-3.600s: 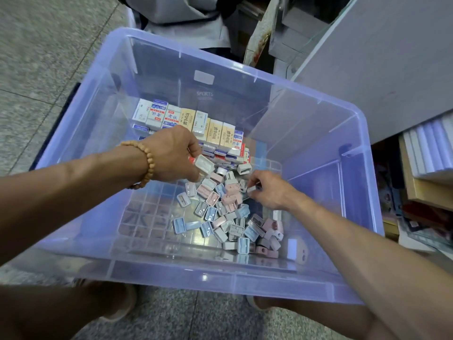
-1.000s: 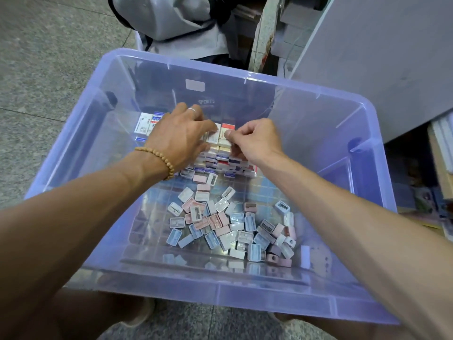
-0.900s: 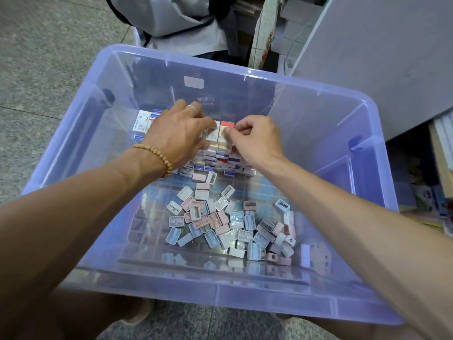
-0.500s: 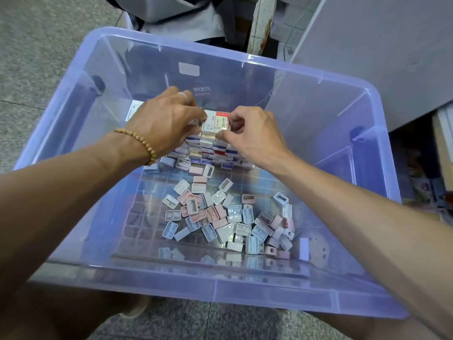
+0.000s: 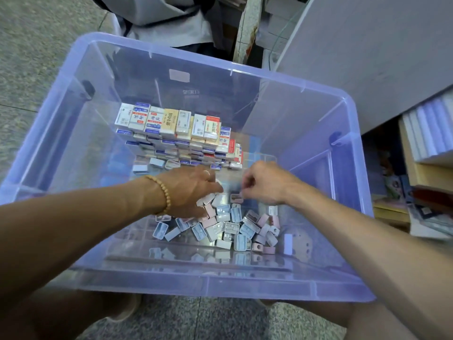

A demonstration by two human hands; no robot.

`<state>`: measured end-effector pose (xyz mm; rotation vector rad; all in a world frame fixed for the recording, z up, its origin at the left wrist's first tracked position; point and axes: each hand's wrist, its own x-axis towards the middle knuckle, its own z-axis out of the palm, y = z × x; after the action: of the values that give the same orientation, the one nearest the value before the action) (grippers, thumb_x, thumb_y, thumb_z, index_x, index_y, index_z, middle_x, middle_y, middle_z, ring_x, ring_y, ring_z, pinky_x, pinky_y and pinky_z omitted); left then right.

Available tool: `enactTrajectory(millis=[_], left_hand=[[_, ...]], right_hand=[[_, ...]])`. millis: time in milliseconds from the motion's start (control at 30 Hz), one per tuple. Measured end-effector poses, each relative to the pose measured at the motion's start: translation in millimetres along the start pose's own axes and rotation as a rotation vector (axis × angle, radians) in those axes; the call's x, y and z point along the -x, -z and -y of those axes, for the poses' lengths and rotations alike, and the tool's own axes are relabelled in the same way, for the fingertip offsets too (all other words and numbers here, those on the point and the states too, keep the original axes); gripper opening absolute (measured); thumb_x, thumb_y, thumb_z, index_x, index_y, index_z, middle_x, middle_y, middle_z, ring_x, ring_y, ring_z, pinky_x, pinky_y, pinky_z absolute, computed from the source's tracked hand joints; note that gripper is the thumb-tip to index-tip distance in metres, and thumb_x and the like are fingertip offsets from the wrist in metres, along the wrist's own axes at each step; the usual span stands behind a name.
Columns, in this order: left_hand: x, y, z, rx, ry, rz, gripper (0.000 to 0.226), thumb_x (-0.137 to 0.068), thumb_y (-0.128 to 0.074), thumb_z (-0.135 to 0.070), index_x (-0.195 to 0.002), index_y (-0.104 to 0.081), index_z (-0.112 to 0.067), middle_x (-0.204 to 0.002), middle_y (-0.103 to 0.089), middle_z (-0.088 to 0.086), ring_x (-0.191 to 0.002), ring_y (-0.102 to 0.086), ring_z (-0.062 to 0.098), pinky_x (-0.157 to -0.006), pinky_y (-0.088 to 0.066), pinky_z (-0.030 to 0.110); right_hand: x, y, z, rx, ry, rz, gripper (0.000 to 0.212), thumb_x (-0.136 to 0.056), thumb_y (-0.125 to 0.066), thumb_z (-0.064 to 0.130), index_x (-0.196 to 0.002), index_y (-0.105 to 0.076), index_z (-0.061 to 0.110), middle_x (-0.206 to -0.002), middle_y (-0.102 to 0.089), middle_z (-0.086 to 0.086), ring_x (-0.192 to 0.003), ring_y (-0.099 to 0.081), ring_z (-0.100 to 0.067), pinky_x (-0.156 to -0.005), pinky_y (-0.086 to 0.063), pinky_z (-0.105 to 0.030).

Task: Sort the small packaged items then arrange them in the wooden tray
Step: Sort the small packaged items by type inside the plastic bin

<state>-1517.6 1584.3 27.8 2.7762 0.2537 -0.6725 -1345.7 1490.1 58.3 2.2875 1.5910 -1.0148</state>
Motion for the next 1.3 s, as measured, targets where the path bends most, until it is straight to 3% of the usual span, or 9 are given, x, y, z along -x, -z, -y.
enactTrajectory(millis=[133,233,400,500,600,733,900,1100,1300], left_hand=[[-8.6,-14.6,6.1,-0.132,-0.050,0.162,0.085,-0.087,-0.062,-0.053,-0.152,-0.010,-0.036,-0.156,-0.016,0.004,-0.139,-0.024,0.027,-0.109,-0.037,0.043],[-10.6,-16.8,8.1,-0.074,-0.065,0.172,0.085,-0.084,-0.069,-0.048,-0.150,-0.017,-0.038,-0.149,-0.024,0.003,-0.128,-0.037,0.024,-0.100,-0.044,0.039],[-4.9,-22.1,9.2,0.009,-0.068,0.245,0.085,-0.083,-0.074,-0.036,-0.148,-0.020,-0.037,-0.139,-0.038,0.001,-0.122,-0.044,0.022,-0.092,-0.043,0.033],[-1.9,-22.3,12.4,0.078,-0.037,0.203,0.080,-0.082,-0.074,-0.039,-0.146,-0.026,-0.035,-0.136,-0.044,-0.001,-0.121,-0.047,0.021,-0.090,-0.042,0.030],[0.2,-20.7,16.5,0.096,0.014,0.095,0.073,-0.083,-0.069,-0.048,-0.144,-0.034,-0.030,-0.134,-0.045,-0.001,-0.119,-0.045,0.019,-0.085,-0.039,0.026],[-1.1,-22.4,18.5,0.007,0.142,0.020,0.077,-0.081,-0.064,-0.058,-0.145,-0.031,-0.029,-0.146,-0.033,0.006,-0.131,-0.033,0.025,-0.100,-0.042,0.038],[4.4,-25.2,13.7,0.055,0.136,0.124,0.058,-0.080,-0.064,-0.059,-0.126,-0.049,-0.028,-0.145,-0.030,0.000,-0.129,-0.034,0.023,-0.101,-0.044,0.039],[21.1,-24.9,9.3,0.105,0.107,0.134,0.069,-0.087,-0.062,-0.049,-0.145,-0.036,-0.023,-0.148,-0.033,-0.002,-0.125,-0.041,0.023,-0.098,-0.043,0.035],[29.6,-24.1,26.0,0.005,0.479,0.011,0.072,-0.085,-0.054,-0.057,-0.141,-0.034,-0.017,-0.145,-0.033,0.011,-0.128,-0.036,0.031,-0.099,-0.044,0.045]], right_hand=[[2.7,-16.2,-9.3,0.108,-0.074,0.313,0.020,-0.081,-0.079,0.023,-0.100,-0.072,0.023,-0.091,-0.067,0.004,-0.075,-0.064,-0.017,-0.068,-0.050,-0.027],[2.9,-33.0,-11.0,0.133,-0.043,0.358,0.029,-0.074,-0.085,0.028,-0.098,-0.069,0.022,-0.098,-0.070,0.000,-0.088,-0.067,-0.025,-0.075,-0.056,-0.034],[1.5,-49.4,-8.0,0.197,0.047,0.287,0.026,-0.075,-0.083,0.022,-0.083,-0.060,0.030,-0.088,-0.063,0.003,-0.086,-0.058,-0.022,-0.069,-0.043,-0.029],[-0.9,-49.0,-6.8,0.148,0.023,0.253,0.011,-0.080,-0.072,0.009,-0.084,-0.067,0.017,-0.089,-0.068,-0.001,-0.085,-0.061,-0.023,-0.068,-0.050,-0.032],[-2.1,-42.0,-5.1,0.097,-0.025,0.228,0.017,-0.084,-0.062,0.005,-0.094,-0.072,0.015,-0.095,-0.070,-0.002,-0.091,-0.064,-0.024,-0.076,-0.055,-0.034],[-3.1,-18.9,-4.3,-0.031,-0.078,0.096,0.018,-0.093,-0.054,0.007,-0.102,-0.068,0.015,-0.104,-0.066,-0.004,-0.100,-0.062,-0.025,-0.085,-0.052,-0.033],[-4.2,12.1,-6.0,-0.277,-0.128,-0.156,0.022,-0.095,-0.057,0.009,-0.076,-0.058,0.021,-0.077,-0.058,0.005,-0.087,-0.057,-0.020,-0.065,-0.040,-0.025],[-4.6,38.5,9.1,-0.385,-0.027,-0.245,0.023,-0.092,-0.057,0.008,-0.072,-0.056,0.021,-0.065,-0.052,0.010,-0.065,-0.049,-0.012,-0.052,-0.034,-0.023],[-12.2,49.7,13.8,-0.352,0.009,-0.252,0.018,-0.090,-0.060,0.010,-0.076,-0.062,0.020,-0.073,-0.057,0.009,-0.083,-0.057,-0.021,-0.058,-0.040,-0.028]])
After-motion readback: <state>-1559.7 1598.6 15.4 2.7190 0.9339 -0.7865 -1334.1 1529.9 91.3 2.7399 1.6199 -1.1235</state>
